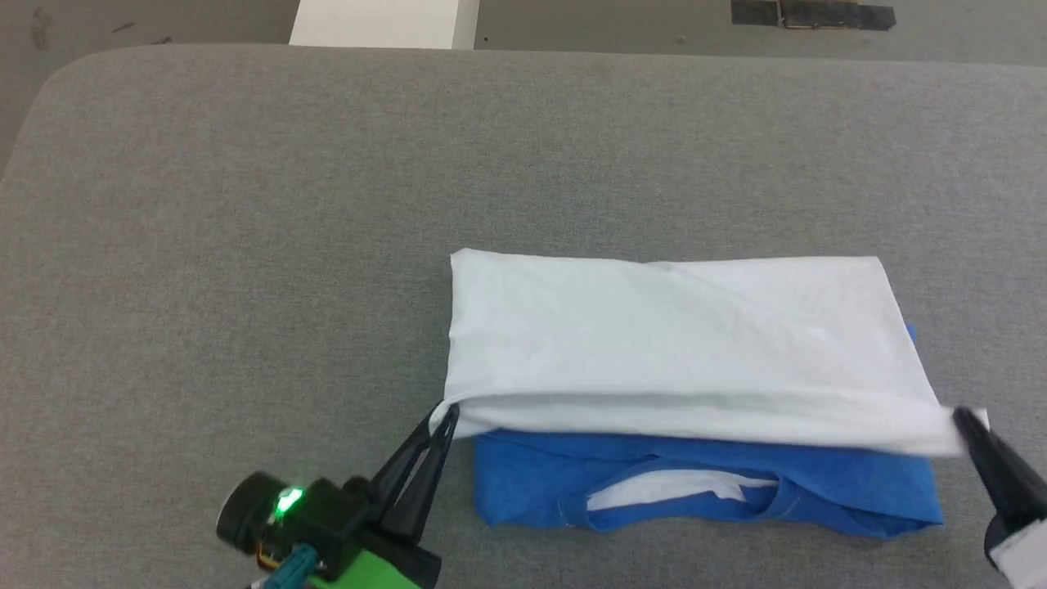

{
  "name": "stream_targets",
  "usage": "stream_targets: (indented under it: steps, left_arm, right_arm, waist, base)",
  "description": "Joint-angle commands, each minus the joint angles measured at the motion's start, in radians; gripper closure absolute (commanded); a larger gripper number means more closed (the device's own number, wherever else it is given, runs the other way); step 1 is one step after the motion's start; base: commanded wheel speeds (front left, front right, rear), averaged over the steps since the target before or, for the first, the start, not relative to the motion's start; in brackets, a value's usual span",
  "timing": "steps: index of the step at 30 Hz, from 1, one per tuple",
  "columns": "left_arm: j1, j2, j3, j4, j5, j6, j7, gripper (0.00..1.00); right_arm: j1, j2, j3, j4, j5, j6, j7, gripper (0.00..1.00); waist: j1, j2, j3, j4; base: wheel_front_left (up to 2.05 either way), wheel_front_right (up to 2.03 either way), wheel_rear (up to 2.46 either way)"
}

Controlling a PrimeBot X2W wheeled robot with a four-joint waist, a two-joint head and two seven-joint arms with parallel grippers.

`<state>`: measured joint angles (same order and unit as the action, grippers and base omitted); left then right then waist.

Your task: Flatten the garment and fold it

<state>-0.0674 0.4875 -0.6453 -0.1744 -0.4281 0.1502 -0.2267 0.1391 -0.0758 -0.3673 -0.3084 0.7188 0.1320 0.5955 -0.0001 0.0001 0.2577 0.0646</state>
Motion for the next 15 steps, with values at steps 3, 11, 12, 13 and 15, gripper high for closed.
stream_targets:
  steps: [3,11,12,13,15]
  left_arm:
    - [0.06,0.001,-0.006,0.0,-0.006,0.012,-0.014,1.0]
    - [0.083,-0.003,-0.094,0.137,0.023,-0.03,0.008,0.74]
    - [0.081,-0.007,-0.099,0.154,0.024,-0.034,0.007,0.66]
    - [0.08,-0.013,-0.1,0.165,0.02,-0.035,0.005,0.61]
    - [0.079,-0.023,-0.096,0.181,0.013,-0.035,-0.001,0.0]
  right_arm:
    - [0.065,0.012,0.004,-0.006,0.035,-0.001,-0.029,1.0]
    - [0.132,0.005,0.09,0.024,0.034,-0.001,-0.057,1.0]
    - [0.139,-0.004,0.104,0.026,0.034,-0.001,-0.055,0.36]
    - [0.146,-0.012,0.113,0.028,0.034,-0.001,-0.053,0.0]
    - [0.159,-0.019,0.119,0.032,0.04,-0.001,-0.052,0.0]
  waist:
    - [0.0001,-0.0001,0.002,-0.001]
    - [0.0001,-0.0001,-0.006,0.003]
    - [0.0001,-0.0001,-0.01,0.005]
    - [0.0001,-0.0001,-0.012,0.006]
    - [0.0001,-0.0001,-0.019,0.011]
  base:
    - [0.0,0.0,0.0]
    - [0.0,0.0,0.0]
    - [0.0,0.0,0.0]
    - [0.0,0.0,0.0]
    - [0.0,0.0,0.0]
